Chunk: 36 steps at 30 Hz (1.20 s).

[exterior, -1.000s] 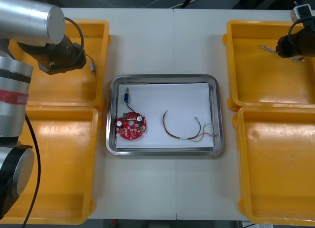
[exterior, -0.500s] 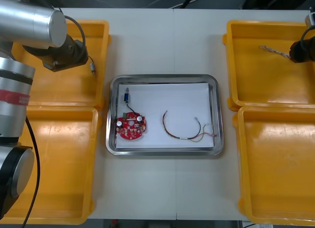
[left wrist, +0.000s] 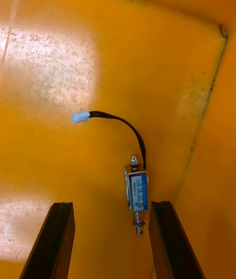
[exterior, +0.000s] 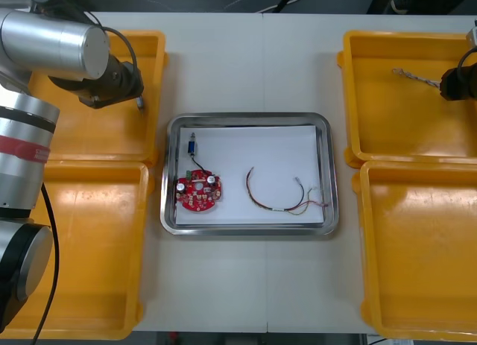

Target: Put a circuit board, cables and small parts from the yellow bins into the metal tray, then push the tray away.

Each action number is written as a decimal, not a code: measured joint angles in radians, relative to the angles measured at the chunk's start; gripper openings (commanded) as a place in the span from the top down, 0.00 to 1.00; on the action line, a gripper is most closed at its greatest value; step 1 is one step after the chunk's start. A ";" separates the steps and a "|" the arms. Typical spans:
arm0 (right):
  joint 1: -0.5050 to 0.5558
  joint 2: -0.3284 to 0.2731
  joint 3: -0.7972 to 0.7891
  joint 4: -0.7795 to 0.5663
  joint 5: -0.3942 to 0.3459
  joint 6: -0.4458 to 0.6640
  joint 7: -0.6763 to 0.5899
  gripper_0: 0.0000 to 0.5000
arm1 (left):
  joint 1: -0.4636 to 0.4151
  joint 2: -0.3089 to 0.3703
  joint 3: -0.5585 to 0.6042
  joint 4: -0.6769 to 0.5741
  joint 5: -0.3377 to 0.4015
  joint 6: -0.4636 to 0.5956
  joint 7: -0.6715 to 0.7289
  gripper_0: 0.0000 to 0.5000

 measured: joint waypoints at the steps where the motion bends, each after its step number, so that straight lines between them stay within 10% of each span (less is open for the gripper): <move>1: 0.000 0.000 -0.002 0.000 -0.004 0.000 -0.001 0.00 | 0.000 0.000 0.000 0.000 0.000 -0.008 0.000 0.11; 36: 0.000 0.003 -0.022 0.090 -0.138 -0.101 -0.045 0.00 | -0.063 0.002 0.015 0.185 -0.048 -0.265 0.004 0.12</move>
